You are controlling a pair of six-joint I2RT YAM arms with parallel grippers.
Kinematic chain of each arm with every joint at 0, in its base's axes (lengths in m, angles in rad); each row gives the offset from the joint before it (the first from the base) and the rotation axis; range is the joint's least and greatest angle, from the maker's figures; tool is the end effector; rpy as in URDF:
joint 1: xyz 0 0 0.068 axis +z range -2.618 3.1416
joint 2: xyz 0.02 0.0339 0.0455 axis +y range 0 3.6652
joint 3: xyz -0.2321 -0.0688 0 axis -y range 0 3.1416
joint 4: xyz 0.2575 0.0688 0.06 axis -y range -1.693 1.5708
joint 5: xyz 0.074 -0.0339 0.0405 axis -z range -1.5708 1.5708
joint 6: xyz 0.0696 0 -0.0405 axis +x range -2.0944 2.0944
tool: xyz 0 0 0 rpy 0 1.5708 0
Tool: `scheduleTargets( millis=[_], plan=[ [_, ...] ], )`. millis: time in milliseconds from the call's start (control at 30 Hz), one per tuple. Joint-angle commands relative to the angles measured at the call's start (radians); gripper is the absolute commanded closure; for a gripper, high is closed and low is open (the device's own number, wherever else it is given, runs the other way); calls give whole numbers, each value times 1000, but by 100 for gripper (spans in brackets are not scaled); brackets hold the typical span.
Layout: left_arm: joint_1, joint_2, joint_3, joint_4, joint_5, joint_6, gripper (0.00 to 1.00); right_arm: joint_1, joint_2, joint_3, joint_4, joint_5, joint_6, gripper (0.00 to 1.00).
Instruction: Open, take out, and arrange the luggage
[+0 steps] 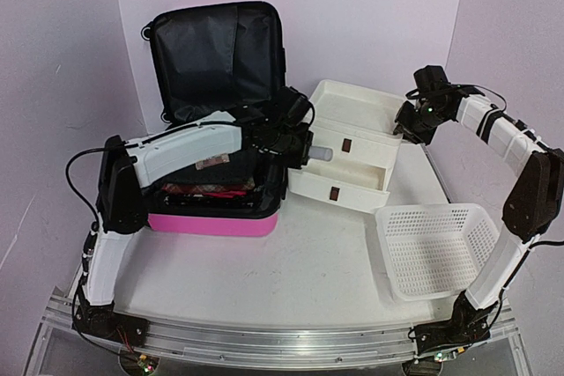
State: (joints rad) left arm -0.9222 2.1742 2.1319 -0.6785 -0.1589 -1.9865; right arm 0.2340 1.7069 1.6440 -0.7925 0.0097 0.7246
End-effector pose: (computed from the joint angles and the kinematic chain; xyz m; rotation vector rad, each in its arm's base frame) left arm 0.3221 -0.4067 0.2595 -1.4292 2.2388 -1.1687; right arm 0.3955 0.0936 0.2788 0.6044 2.3957 0.4153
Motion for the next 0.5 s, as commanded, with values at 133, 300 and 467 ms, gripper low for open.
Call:
scheduleTargets(
  millis=[133, 300, 467],
  plan=[
    [-70, 136, 264, 63, -66, -31, 83, 1, 41, -64, 39, -147, 32, 100],
    [-75, 183, 297, 106, -129, 22, 81, 2, 18, -89, 67, -184, 2, 100],
    [-75, 255, 334, 184, -123, 41, 81, 2, -13, -115, 74, -165, -11, 100]
  ],
)
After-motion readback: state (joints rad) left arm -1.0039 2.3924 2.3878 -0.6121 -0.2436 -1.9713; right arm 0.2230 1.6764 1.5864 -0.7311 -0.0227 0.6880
